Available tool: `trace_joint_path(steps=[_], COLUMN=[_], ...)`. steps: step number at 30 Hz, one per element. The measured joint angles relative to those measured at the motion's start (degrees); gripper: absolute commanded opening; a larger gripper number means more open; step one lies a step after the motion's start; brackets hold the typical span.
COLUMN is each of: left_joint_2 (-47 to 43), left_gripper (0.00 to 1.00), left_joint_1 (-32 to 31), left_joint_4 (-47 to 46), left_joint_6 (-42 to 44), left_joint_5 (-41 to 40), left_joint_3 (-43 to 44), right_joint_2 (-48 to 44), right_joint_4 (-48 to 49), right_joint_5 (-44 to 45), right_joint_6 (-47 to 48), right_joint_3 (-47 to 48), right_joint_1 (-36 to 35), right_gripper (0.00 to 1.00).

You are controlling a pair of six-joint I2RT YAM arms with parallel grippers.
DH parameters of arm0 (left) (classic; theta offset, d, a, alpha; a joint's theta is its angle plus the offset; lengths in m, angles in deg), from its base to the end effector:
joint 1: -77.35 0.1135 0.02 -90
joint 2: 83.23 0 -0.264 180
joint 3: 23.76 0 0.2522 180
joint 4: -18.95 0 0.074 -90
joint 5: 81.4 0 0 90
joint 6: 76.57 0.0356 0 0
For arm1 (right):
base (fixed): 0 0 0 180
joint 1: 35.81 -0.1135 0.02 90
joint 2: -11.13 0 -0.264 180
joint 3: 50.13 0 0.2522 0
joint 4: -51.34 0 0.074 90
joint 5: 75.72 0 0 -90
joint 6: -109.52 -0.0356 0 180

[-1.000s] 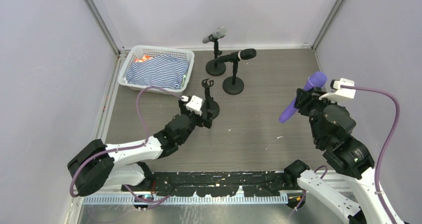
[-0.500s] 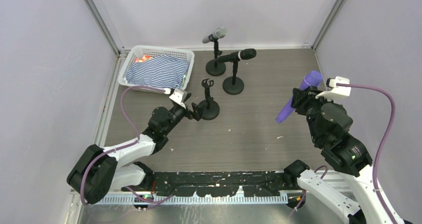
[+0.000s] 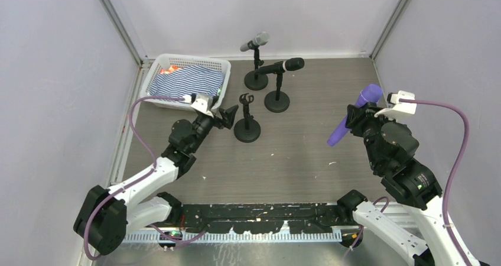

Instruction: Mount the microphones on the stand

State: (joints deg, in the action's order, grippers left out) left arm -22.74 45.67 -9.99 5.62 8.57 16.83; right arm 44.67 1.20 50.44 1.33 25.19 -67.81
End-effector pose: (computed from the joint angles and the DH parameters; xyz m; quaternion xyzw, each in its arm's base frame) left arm 0.2003 -0.1236 0.2746 0.1341 0.6352 -0.2568 0.7160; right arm 0.0872 0.0297 0.4125 0.1149 0.7386 0.0509 0.6624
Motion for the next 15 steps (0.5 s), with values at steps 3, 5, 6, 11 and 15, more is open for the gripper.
trace_joint_path(steps=[3,5,6,11,15], left_joint_2=[-0.7,-0.7,-0.7,0.7,2.4], left_gripper=[0.80,0.80,0.80,0.79,0.79], left_joint_1=[0.1,0.3,0.5,0.8,0.8], left_joint_4=[1.4,2.4,3.0,4.9,6.4], left_joint_6=[1.1,2.0,2.4,3.8,4.2], left_joint_5=[-1.1,-1.8,-1.9,0.2,3.3], left_joint_3=[2.2,3.4,4.0,6.7,7.8], right_joint_2=[0.0,0.0,0.0,0.0,0.0], right_joint_4=[0.0,0.0,0.0,0.0,0.0], right_joint_5=[-0.3,-0.3,-0.4,-0.5,-0.5], right_joint_6=[-0.1,-0.2,-0.2,-0.2,-0.2], right_joint_3=[0.0,0.0,0.0,0.0,0.0], right_joint_1=[0.0,0.0,0.0,0.0,0.0], right_gripper=[0.04,0.04,0.04,0.04,0.04])
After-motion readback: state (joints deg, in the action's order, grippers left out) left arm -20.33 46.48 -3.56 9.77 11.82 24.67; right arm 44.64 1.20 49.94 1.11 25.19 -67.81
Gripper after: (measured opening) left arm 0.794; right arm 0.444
